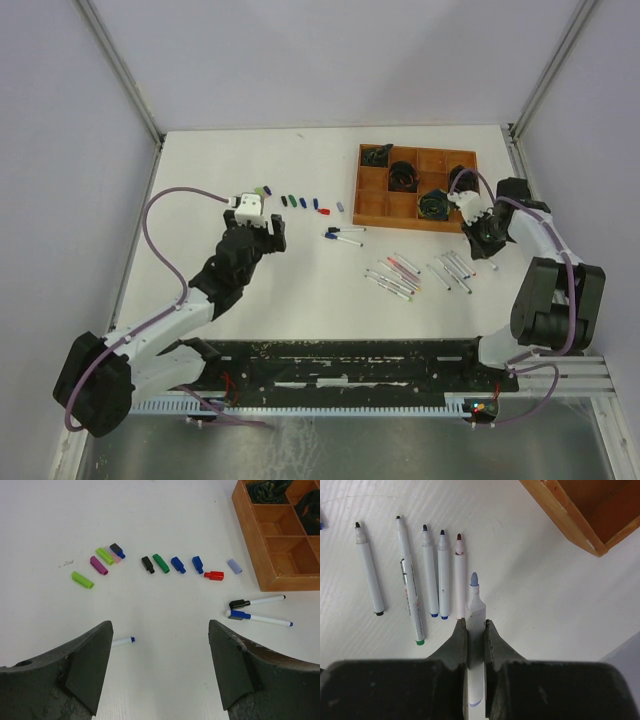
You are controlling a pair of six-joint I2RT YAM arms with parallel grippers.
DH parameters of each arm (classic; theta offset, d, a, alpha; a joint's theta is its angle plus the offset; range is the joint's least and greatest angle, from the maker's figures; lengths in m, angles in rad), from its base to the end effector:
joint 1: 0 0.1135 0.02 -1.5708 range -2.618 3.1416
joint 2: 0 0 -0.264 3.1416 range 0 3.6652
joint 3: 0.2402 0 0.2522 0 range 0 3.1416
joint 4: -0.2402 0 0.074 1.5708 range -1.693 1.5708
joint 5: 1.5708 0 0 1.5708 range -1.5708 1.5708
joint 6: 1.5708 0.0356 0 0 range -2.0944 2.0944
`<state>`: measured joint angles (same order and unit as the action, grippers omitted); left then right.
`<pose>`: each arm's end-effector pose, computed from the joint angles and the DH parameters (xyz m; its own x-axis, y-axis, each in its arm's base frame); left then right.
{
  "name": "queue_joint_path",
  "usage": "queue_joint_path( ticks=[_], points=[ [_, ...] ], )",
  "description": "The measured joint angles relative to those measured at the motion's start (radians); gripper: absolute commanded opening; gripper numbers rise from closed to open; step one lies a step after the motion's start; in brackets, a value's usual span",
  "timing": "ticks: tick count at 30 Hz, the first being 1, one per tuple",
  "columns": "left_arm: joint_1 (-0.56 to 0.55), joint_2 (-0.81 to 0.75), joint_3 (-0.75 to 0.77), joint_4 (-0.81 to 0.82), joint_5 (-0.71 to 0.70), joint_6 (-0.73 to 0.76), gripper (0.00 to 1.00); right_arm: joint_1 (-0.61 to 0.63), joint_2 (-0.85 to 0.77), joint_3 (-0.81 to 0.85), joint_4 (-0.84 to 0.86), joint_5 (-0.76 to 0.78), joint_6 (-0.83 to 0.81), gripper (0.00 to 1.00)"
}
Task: Open the pen caps
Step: Place the pen at the center of the board.
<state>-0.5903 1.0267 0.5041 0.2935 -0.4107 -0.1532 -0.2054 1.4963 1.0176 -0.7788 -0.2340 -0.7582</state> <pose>0.1985 -0.1159 0.2449 -0.2150 -0.0243 -0.9763 0.1563 0.9859 -0.0590 0.2747 -0.0488 0.2138 -0.7645 -0.5239 -0.3754 -0.5471 0.8355 -0.0518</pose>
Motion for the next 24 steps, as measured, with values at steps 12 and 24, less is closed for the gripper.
queue_joint_path(
  ticks=[12, 24],
  points=[
    [0.000, -0.072, -0.057, 0.042, -0.006, 0.010, 0.86, 0.000, 0.207, 0.072, 0.032, 0.083, -0.010, 0.17],
    [0.000, -0.072, -0.061, 0.053, -0.006, 0.010, 0.86, 0.007, 0.259, 0.096, 0.039, 0.103, -0.010, 0.32]
  ],
)
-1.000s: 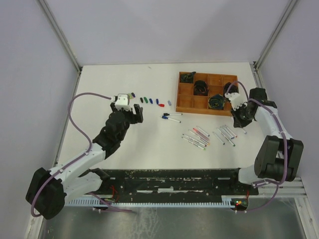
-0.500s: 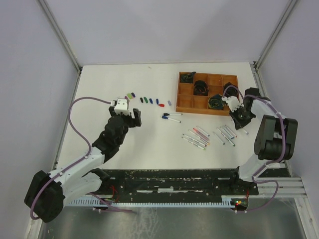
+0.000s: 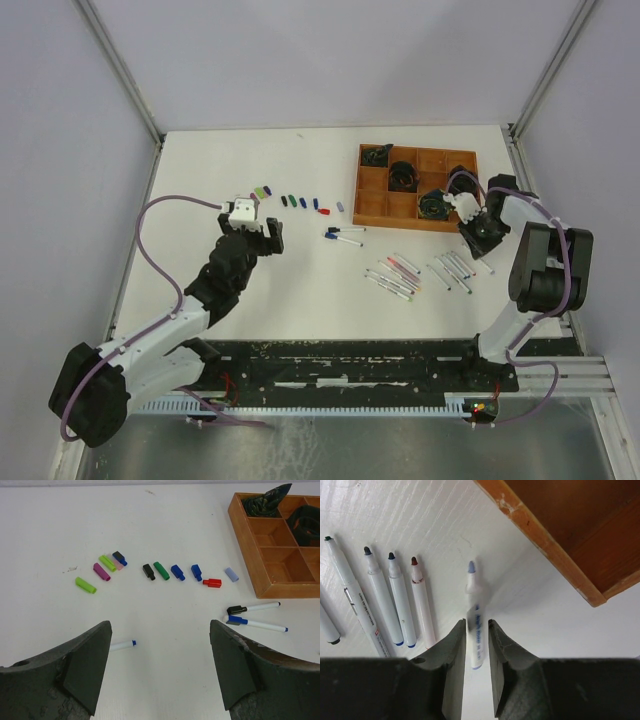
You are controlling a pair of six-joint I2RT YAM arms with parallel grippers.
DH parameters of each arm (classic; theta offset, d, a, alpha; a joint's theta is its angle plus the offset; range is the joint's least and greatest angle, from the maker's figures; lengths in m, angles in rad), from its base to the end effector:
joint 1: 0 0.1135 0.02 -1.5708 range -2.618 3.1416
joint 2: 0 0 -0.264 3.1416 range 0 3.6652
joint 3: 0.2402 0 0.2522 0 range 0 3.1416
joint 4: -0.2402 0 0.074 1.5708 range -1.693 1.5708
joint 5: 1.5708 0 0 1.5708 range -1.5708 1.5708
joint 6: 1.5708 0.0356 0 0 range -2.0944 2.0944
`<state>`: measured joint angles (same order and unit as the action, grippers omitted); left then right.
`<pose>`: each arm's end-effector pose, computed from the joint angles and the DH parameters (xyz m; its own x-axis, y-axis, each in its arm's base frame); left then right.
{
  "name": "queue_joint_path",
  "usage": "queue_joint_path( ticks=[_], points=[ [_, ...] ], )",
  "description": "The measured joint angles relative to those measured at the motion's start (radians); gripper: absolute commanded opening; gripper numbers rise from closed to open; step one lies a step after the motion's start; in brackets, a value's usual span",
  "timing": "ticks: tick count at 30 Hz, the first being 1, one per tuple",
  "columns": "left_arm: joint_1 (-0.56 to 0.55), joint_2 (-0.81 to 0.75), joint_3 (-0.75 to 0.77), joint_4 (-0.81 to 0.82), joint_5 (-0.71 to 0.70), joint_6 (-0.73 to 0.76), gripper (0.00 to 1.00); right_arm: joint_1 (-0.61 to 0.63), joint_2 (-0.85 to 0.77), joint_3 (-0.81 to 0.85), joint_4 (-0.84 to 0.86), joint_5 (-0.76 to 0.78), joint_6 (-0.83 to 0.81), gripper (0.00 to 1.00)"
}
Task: Open the pen caps
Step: Place the pen at the center of the board.
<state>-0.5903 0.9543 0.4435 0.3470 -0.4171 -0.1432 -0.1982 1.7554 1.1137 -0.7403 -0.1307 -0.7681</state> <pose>0.1871 -0.1080 0.2441 -0.1593 -0.0503 -0.9859 0.1557 0.9849 -0.0754 0.3157 -0.0587 0.1671 -0.8116 -0.5396 -0.2239 -0.5459 0.8370 -0.0383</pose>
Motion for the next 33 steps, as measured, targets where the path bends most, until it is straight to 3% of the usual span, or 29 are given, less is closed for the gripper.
queue_joint_path(
  ticks=[14, 20, 27, 33],
  points=[
    [0.000, -0.005, -0.004, 0.000, 0.000, 0.000, 0.86, 0.002, -0.010, -0.005, 0.003, -0.002, 0.001, 0.36],
    [0.000, -0.011, -0.005, 0.000, -0.001, 0.000, 0.85, 0.002, -0.155, -0.030, -0.011, -0.044, 0.001, 0.37],
    [-0.006, -0.043, -0.005, -0.001, 0.002, -0.003, 0.84, 0.013, -0.352, 0.046, -0.120, -0.278, 0.037, 0.38],
    [-0.008, -0.093, -0.005, -0.031, 0.005, -0.108, 0.78, 0.090, -0.475, 0.076, -0.129, -0.552, 0.135, 0.40]
  ],
)
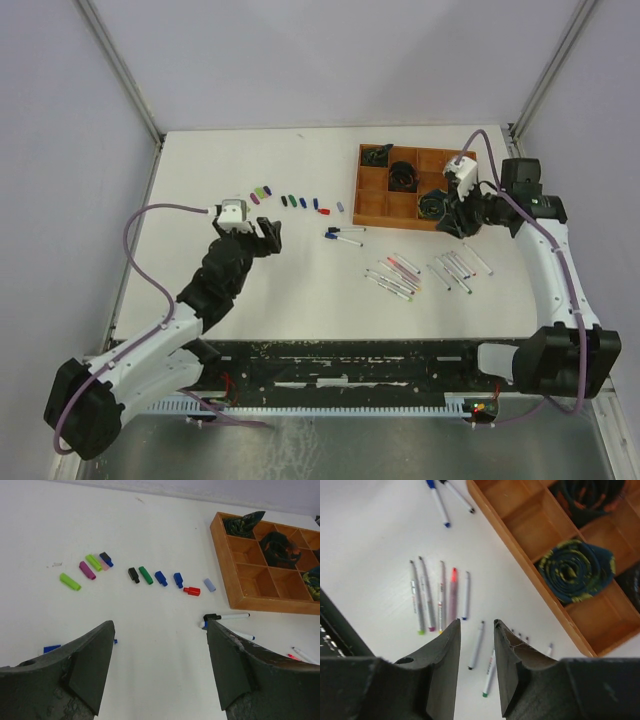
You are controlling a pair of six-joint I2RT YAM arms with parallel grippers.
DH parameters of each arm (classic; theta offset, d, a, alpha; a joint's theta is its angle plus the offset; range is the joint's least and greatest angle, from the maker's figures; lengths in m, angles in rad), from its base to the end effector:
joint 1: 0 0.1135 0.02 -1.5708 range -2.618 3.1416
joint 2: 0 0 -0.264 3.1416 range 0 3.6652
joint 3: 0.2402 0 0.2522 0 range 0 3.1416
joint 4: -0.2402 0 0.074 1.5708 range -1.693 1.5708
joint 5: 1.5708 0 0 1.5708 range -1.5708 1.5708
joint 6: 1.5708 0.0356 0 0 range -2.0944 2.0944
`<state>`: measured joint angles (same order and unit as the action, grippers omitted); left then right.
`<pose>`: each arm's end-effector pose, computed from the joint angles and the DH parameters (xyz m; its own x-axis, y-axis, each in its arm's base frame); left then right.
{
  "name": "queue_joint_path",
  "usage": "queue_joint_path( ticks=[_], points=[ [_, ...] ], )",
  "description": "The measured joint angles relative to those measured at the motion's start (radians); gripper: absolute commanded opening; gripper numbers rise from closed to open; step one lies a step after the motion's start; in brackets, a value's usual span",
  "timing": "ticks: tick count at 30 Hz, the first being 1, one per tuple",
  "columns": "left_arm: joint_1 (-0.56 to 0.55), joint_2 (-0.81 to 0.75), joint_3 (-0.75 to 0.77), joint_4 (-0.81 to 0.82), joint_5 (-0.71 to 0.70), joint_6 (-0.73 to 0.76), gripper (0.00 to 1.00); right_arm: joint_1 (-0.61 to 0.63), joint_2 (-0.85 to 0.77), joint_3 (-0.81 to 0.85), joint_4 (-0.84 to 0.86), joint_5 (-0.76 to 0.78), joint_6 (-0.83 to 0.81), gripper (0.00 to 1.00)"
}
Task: Open the pen caps
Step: Place the pen at the center of the board, then pick up the pen from the center of the board.
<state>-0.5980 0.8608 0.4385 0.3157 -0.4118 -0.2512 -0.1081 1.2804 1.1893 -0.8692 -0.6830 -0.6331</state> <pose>0.1749 -0.1019 0.2567 -0.1317 -0.1859 -0.9737 0.1593 0.9655 -0.2059 0.2530 -0.0049 0.3207 -0.4934 -0.4081 -0.7681 -0.7044 0.7055 0.0777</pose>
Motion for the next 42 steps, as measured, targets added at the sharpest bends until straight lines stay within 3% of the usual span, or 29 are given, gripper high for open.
queue_joint_path(
  ticks=[3, 6, 11, 14, 22, 33, 42],
  points=[
    [0.001, 0.017, 0.016, -0.071, -0.006, -0.098, 0.68, 0.031, -0.039, -0.024, 0.000, -0.077, 0.020, 0.40],
    [0.004, 0.102, 0.093, -0.211, -0.043, -0.243, 0.67, 0.048, -0.053, -0.051, -0.003, -0.110, 0.027, 0.40],
    [0.037, 0.388, 0.367, -0.548, -0.087, -0.599, 0.66, 0.100, -0.055, -0.069, -0.003, -0.111, 0.027, 0.41],
    [0.068, 0.541, 0.513, -0.739, -0.084, -0.805, 0.56, 0.127, -0.060, -0.076, -0.004, -0.102, 0.024, 0.41],
    [0.185, 0.716, 0.657, -1.059, -0.078, -1.143, 0.52, 0.133, -0.132, -0.103, -0.003, -0.081, 0.009, 0.41],
    [0.287, 0.909, 0.846, -1.226, -0.084, -1.217, 0.52, 0.144, -0.142, -0.108, -0.003, -0.074, -0.012, 0.41],
    [0.299, 0.978, 0.866, -1.247, -0.077, -1.217, 0.53, 0.146, -0.142, -0.108, -0.003, -0.074, -0.019, 0.41]
  ],
)
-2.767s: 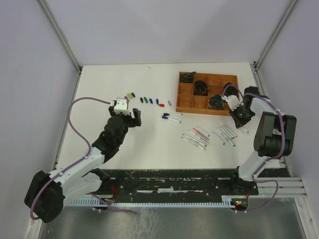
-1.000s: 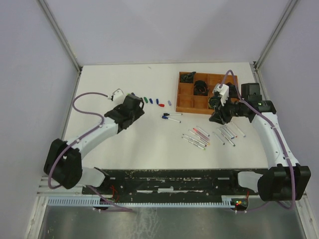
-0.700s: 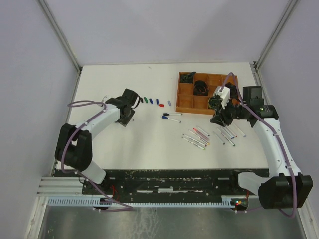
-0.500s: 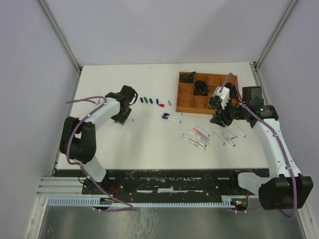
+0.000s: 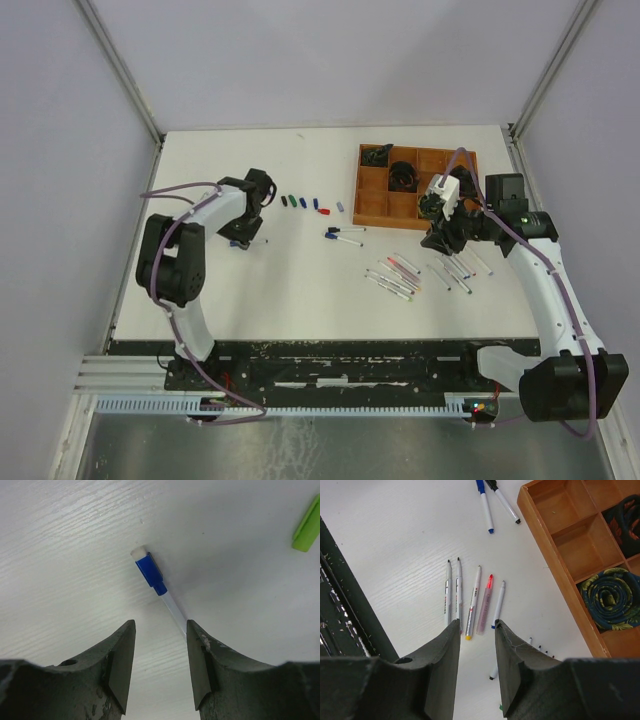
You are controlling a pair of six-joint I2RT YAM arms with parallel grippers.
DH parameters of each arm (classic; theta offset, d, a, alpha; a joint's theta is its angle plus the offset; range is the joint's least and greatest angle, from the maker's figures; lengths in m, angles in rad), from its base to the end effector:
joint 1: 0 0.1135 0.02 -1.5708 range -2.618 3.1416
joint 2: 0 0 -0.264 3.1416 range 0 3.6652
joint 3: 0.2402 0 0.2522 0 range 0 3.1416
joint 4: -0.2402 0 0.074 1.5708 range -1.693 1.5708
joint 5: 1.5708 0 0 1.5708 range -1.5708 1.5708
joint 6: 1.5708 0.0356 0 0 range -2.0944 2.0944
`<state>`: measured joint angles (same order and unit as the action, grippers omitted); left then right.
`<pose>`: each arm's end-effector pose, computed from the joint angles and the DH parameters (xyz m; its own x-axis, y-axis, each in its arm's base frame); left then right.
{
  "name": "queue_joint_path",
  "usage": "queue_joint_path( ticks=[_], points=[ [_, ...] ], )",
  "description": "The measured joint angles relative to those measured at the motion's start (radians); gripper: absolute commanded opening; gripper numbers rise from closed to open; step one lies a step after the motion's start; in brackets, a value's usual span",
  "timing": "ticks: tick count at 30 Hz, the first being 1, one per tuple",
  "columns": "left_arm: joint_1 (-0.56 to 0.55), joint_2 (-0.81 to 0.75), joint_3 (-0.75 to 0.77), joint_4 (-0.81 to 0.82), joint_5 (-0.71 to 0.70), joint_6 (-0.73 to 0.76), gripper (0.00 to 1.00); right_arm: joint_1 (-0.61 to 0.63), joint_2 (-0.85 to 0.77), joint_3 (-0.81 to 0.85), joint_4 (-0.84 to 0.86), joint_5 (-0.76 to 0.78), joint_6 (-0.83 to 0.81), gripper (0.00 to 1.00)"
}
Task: Open the pen caps
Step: Pick up the pen from the center of the board.
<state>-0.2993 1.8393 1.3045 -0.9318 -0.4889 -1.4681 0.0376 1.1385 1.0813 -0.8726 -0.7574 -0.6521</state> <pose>0.3320 -0.0850 0.1900 -0.3099 -0.8234 -0.4753 -0.9234 0.3797 -0.0556 0.2160 0.0326 0.3191 -0.3709 -0.4552 -0.8095 -0.8341 0.5466 0.0748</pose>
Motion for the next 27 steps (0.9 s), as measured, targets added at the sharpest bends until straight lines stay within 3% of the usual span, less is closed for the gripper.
queue_joint_path(
  ticks=[10, 16, 24, 27],
  points=[
    [0.010, 0.060, 0.000, 0.012, 0.031, 0.000, 0.52, 0.000, 0.000, -0.002, -0.001, 0.002, -0.006, 0.41],
    [0.018, 0.080, -0.010, 0.040, 0.061, 0.000, 0.46, 0.000, 0.000, -0.003, -0.002, 0.002, -0.008, 0.41],
    [0.025, 0.080, -0.010, 0.055, 0.080, 0.001, 0.26, 0.000, 0.000, -0.004, -0.005, 0.002, -0.016, 0.41],
    [0.027, 0.080, -0.010, 0.055, 0.083, 0.003, 0.08, 0.000, 0.000, -0.004, -0.005, 0.002, -0.021, 0.41]
  ],
)
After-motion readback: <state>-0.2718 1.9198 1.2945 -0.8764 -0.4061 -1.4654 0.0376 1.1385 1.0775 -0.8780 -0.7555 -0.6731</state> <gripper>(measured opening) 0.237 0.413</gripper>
